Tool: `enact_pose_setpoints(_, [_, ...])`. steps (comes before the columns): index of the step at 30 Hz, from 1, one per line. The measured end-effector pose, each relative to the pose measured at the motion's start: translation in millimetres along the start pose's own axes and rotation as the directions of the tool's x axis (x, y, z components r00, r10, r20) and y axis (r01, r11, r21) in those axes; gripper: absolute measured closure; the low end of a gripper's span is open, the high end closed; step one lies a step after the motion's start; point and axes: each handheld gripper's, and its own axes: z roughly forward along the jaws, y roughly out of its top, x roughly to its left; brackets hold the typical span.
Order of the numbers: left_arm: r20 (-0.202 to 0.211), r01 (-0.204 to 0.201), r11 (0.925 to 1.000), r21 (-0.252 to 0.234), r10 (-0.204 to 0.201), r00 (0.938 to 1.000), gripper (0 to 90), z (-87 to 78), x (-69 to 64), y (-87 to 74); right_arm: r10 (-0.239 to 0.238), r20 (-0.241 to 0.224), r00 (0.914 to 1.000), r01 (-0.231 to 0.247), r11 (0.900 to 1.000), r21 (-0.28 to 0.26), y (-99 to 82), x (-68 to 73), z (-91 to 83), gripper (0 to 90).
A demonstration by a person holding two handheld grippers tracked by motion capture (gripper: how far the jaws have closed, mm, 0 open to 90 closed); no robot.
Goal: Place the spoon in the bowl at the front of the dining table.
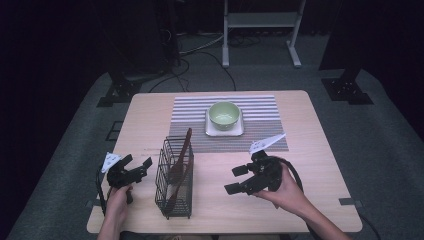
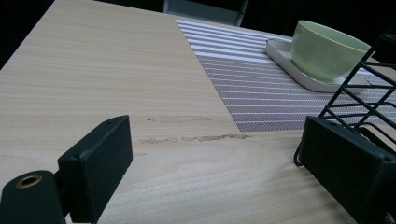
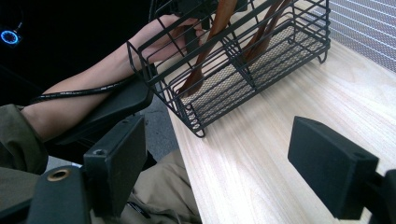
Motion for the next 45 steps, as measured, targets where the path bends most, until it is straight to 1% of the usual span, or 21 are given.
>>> enact_pose_setpoints(4, [-0.002,0.004,1.0,-0.001,-0.004,1.0,9.1,0.0,0.2,0.0,0.002,-0.006,1.0,-0.002,0.9999,0.01,4.7,2.0,2.7,18.2])
enact_pose_setpoints(12, [0.003,0.008,1.0,-0.002,-0.008,1.0,9.1,0.1,0.4,-0.1,-0.016,-0.009,0.9998,0.016,0.9994,0.029,15.3,4.7,9.5,18.2])
enact_pose_setpoints(19, [0.007,0.008,1.0,-0.002,-0.008,0.9999,9.1,0.1,0.4,-0.1,-0.021,-0.016,0.9996,0.022,0.9989,0.042,26.0,6.6,14.7,18.2])
enact_pose_setpoints(24, [0.007,0.007,1.0,-0.002,-0.007,1.0,9.1,0.2,0.1,-0.1,-0.008,-0.029,0.9995,0.009,0.9988,0.049,31.7,5.5,19.9,18.2])
enact_pose_setpoints(36, [0.008,-0.001,1.0,0.004,0.001,1.0,9.1,0.2,-0.2,0.1,-0.006,-0.046,0.9989,0.009,0.9974,0.071,45.4,6.7,32.0,18.3])
enact_pose_setpoints(45, [0.009,-0.005,1.0,0.004,0.005,0.9999,9.0,0.6,-0.8,0.0,0.011,-0.06,0.9981,-0.005,0.9955,0.095,55.7,5.9,41.6,18.6])
